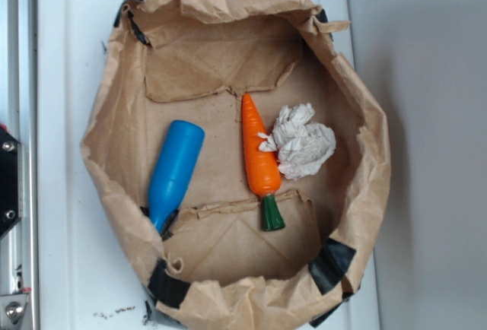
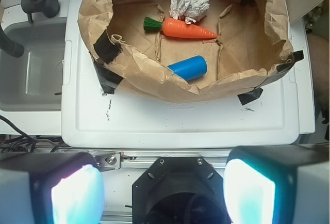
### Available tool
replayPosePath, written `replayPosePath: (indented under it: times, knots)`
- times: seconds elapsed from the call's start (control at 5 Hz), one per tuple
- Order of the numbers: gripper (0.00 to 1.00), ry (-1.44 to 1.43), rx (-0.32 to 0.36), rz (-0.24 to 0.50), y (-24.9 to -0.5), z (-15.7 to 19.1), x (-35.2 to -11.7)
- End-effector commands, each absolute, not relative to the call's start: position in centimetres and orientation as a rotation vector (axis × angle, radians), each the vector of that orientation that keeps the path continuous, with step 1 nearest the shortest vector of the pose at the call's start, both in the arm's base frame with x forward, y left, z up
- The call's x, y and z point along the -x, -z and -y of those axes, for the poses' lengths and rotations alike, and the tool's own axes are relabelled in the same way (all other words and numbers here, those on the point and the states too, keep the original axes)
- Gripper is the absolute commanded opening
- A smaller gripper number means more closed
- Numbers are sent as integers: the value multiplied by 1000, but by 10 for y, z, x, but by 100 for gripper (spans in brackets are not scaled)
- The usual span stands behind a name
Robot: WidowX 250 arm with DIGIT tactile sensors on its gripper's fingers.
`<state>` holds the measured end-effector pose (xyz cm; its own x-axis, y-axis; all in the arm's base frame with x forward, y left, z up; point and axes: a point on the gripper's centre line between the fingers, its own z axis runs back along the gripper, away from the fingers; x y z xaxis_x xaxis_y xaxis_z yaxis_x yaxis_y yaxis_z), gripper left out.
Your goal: Grab the carrot.
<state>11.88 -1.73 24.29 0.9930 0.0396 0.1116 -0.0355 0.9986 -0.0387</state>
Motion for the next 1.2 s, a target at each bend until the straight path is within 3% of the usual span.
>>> replayPosePath:
  times: [0.0, 0.4, 0.8, 1.0]
  knots:
    - [100, -38, 37, 113, -243, 17, -119]
    - [100, -56, 17, 133, -237, 11, -121]
    - [100, -24, -7, 117, -234, 22, -95]
    - [100, -24, -7, 117, -234, 22, -95]
